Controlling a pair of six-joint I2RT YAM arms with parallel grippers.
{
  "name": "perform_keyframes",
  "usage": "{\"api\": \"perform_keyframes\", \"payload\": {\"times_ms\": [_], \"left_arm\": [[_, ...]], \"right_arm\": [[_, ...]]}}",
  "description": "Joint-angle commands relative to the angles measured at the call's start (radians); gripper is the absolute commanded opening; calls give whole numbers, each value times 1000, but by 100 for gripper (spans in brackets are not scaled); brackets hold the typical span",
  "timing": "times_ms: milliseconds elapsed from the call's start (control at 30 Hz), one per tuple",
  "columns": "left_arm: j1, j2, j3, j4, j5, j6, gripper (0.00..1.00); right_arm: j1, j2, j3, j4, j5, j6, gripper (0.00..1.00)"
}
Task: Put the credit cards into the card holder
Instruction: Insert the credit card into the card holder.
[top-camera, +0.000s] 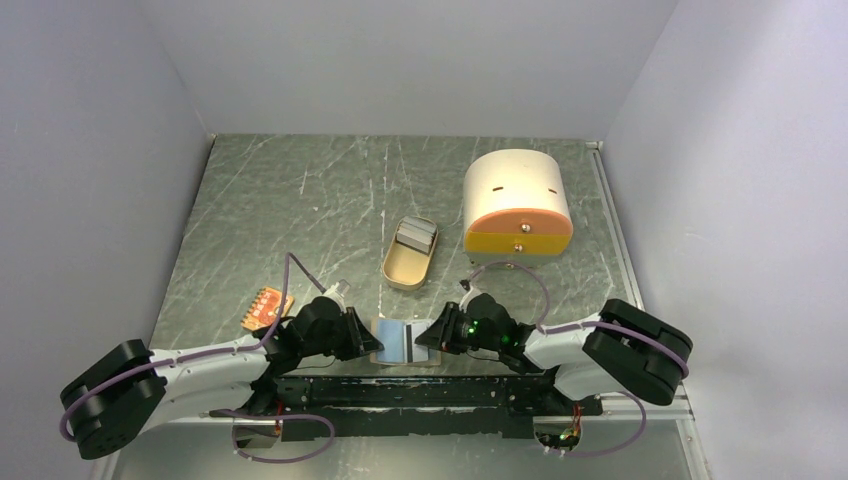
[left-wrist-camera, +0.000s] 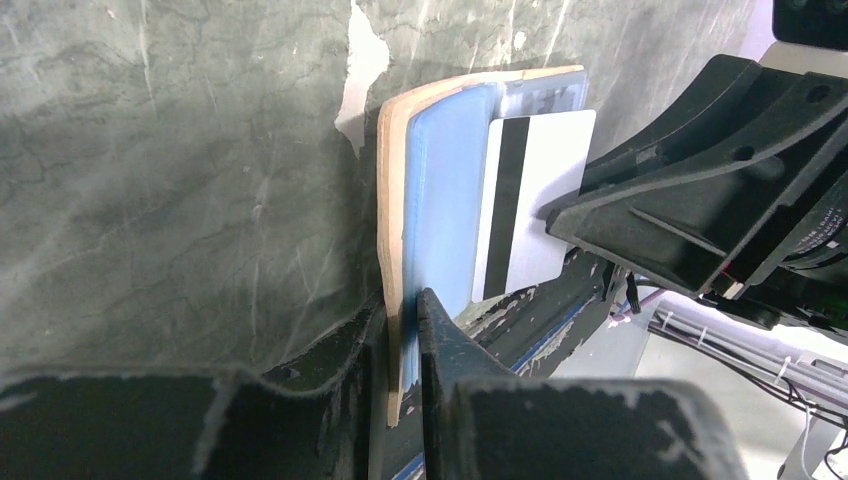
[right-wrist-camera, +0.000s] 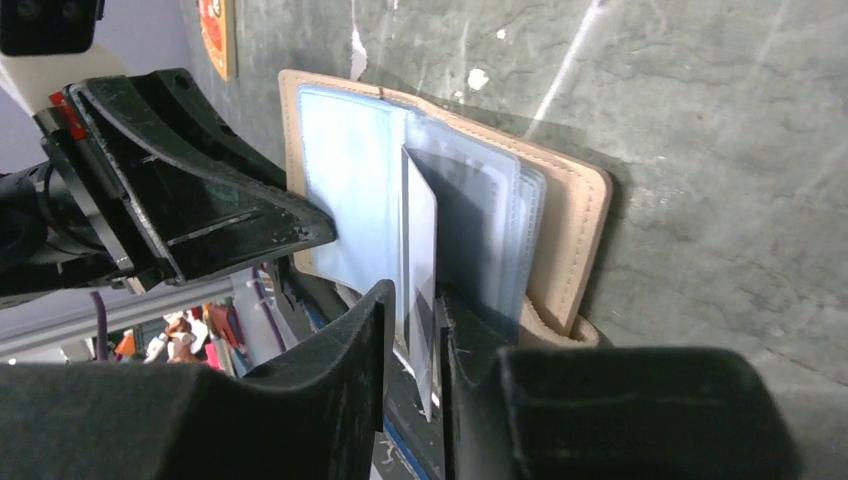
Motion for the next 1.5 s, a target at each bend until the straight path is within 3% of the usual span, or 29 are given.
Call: {"api": "perform_keyframes", "payload": {"times_ms": [0, 133, 233, 633, 933, 1233, 1467], "left_arm": [[5, 6, 5, -4, 13, 12, 20], [5, 13, -3, 10, 15, 7, 20], [4, 8, -7, 12, 18, 5, 21], [4, 43, -2, 40, 32, 12, 21], [5, 59, -1, 47, 41, 15, 20], [4, -32, -6, 18, 13, 0, 43], [5, -126, -38, -22, -20, -22, 43]], "right_arm": [[-6, 6, -17, -58, 31, -28, 20], [-6, 25, -29, 18, 11, -19, 5], [-6, 44, -36, 87, -5, -3, 0], [-6, 215, -29, 302, -47, 52, 0], [-6, 245, -44, 408, -54, 67, 0], [-6, 315, -52, 475, -68, 79, 0], [-15, 419, -70, 618, -94, 112, 0]]}}
